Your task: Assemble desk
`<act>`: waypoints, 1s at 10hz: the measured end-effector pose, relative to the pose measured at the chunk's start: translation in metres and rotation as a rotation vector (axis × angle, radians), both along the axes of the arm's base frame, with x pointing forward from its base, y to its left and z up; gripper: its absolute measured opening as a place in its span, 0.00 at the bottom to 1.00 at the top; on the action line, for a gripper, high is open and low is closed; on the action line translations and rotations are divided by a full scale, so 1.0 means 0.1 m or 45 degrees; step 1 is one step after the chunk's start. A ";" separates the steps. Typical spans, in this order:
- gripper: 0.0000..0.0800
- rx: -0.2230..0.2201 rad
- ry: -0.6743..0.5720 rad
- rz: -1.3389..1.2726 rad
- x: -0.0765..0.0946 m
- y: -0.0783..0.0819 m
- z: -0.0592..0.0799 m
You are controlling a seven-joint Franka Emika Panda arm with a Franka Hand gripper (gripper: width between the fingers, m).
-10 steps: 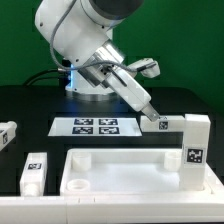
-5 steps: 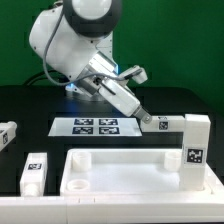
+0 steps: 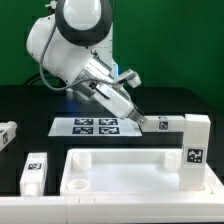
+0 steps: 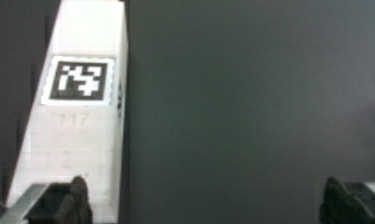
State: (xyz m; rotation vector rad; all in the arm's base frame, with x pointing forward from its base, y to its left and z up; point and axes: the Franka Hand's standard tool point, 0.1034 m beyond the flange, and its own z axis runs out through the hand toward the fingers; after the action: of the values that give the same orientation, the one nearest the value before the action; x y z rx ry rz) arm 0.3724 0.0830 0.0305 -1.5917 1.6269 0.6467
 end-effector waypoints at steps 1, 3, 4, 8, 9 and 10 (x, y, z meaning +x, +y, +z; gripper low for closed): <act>0.81 0.086 -0.006 -0.035 -0.02 0.02 0.03; 0.81 0.160 0.019 -0.080 -0.23 0.05 0.00; 0.81 0.166 0.018 -0.078 -0.31 0.06 -0.04; 0.81 0.135 0.076 -0.040 -0.52 0.14 -0.23; 0.81 0.126 0.082 -0.030 -0.53 0.16 -0.24; 0.81 0.107 0.112 -0.033 -0.48 0.18 -0.26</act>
Offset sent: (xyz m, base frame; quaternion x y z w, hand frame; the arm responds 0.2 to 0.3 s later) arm -0.0253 0.0189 -0.0030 0.0402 -0.0681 0.0141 0.9968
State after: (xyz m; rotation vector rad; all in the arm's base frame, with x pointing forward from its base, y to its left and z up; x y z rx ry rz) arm 0.3242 0.1009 0.0047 -1.4981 1.6590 0.7705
